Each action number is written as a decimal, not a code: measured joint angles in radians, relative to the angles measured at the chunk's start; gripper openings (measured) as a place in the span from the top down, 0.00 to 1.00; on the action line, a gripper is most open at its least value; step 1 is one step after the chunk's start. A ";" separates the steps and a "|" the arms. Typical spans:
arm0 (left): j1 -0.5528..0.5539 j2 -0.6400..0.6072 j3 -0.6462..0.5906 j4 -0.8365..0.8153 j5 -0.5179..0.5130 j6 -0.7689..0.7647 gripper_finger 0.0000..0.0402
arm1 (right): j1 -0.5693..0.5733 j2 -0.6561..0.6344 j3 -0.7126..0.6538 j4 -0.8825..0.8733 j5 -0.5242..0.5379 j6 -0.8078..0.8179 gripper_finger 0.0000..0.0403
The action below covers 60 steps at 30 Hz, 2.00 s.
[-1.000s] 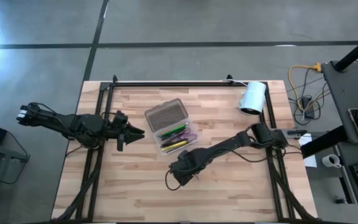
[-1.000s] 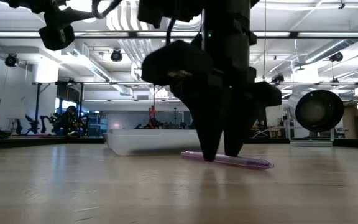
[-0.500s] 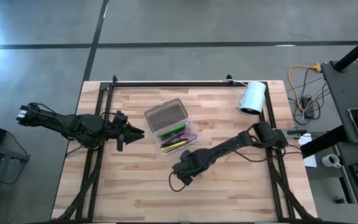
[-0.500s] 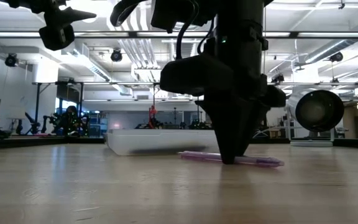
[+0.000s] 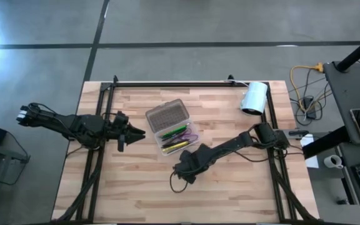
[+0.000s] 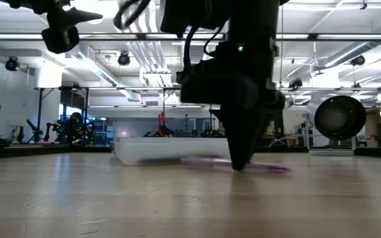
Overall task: Pick & place school supplies into a supply box
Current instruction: Put the purple pen into the black supply box, then close the black supply box
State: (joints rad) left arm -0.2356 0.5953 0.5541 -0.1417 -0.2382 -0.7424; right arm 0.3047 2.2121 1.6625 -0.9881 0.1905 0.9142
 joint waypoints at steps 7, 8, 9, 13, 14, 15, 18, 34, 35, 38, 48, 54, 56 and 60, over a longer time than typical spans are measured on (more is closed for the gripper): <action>0.000 0.000 0.000 0.000 -0.001 0.000 0.70 | -0.007 -0.074 0.141 -0.279 0.222 -0.118 0.95; 0.000 0.000 0.000 0.000 -0.002 0.000 0.70 | -0.007 -0.084 0.160 -0.307 0.253 -0.152 0.95; 0.000 0.000 0.000 0.000 -0.002 0.000 0.70 | -0.010 -0.088 0.178 -0.327 0.274 -0.186 0.95; 0.000 0.000 0.000 0.000 -0.002 0.000 0.70 | -0.056 -0.099 0.254 -0.352 0.291 -0.339 0.96; 0.000 0.000 0.000 0.000 -0.002 0.000 0.70 | -0.069 -0.100 0.270 -0.348 0.304 -0.401 0.96; 0.000 0.000 0.000 0.000 -0.002 0.000 0.70 | -0.081 -0.100 0.283 -0.330 0.324 -0.480 0.96; 0.000 0.000 0.000 0.001 -0.001 0.000 0.70 | -0.124 -0.077 0.307 -0.240 0.359 -0.795 0.96; 0.000 -0.026 0.002 0.034 0.000 0.000 0.70 | -0.268 0.047 0.311 -0.140 0.326 -1.435 0.92; 0.000 -0.026 0.002 0.035 0.000 0.000 0.70 | -0.267 0.051 0.311 -0.133 0.322 -1.435 0.92; 0.000 -0.027 0.002 0.034 -0.001 0.002 0.70 | -0.266 0.052 0.311 -0.095 0.284 -1.438 0.91; 0.000 -0.027 0.002 0.035 -0.031 0.011 0.70 | -0.272 0.050 0.311 -0.009 0.222 -1.383 0.75; 0.000 -0.027 0.002 0.035 -0.031 0.009 0.70 | -0.269 0.045 0.312 -0.029 0.227 -1.306 0.62; 0.000 -0.027 0.002 0.035 -0.031 0.008 0.70 | -0.260 0.033 0.312 -0.037 0.228 -1.254 0.60; 0.000 -0.027 0.002 0.034 -0.031 0.008 0.70 | -0.222 -0.009 0.312 -0.077 0.227 -1.143 0.60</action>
State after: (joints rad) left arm -0.2352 0.5686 0.5564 -0.1072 -0.2691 -0.7341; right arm 0.0831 2.2027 1.9743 -1.0649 0.4171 -0.2285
